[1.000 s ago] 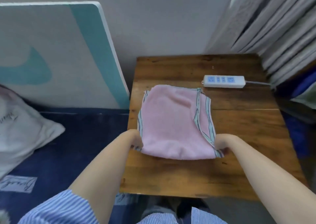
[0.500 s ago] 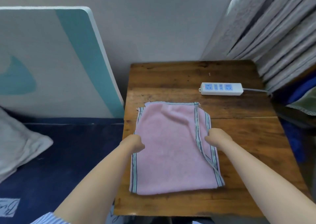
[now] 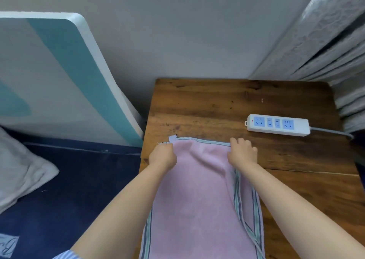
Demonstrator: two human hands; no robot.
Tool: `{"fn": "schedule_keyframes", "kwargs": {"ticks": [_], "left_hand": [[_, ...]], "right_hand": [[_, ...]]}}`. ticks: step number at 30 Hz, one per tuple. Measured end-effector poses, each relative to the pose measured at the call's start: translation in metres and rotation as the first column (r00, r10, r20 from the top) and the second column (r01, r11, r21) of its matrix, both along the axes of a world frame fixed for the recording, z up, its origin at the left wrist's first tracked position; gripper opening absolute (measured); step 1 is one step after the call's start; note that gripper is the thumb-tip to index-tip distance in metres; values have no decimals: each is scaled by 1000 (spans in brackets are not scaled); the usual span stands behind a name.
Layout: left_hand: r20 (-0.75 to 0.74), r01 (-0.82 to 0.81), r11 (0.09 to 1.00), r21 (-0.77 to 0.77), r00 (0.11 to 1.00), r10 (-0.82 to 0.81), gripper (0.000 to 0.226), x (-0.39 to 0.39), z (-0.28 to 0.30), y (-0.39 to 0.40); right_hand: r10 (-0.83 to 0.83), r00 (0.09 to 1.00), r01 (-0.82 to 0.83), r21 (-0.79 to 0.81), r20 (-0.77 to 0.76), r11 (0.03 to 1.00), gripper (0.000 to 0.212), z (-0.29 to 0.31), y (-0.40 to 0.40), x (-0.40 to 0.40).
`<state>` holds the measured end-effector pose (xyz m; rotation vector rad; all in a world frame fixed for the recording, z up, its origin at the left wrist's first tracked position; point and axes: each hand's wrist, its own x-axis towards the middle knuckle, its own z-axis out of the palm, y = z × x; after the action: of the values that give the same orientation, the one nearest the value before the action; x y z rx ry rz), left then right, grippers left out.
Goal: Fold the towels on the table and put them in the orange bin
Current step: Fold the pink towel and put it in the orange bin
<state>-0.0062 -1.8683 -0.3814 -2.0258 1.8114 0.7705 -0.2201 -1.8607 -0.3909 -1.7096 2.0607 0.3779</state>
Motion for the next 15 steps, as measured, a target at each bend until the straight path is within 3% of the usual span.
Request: {"fn": "schedule_keyframes", "kwargs": {"ticks": [4, 9, 13, 15], "left_hand": [[-70, -31, 999, -12, 997, 30, 38, -5, -17, -18], [-186, 98, 993, 64, 979, -85, 48, -6, -29, -33], [-96, 319, 941, 115, 946, -310, 12, 2, -26, -28], [-52, 321, 934, 160, 947, -316, 16, 12, -25, -21]], "right_hand": [[-8, 999, 7, -22, -40, 1000, 30, -14, -10, -8], [58, 998, -58, -15, 8, 998, 27, -10, -15, -28], [78, 994, -92, 181, 82, 979, 26, 5, 4, -44], [91, 990, -116, 262, 105, 958, 26, 6, 19, -47]]}}
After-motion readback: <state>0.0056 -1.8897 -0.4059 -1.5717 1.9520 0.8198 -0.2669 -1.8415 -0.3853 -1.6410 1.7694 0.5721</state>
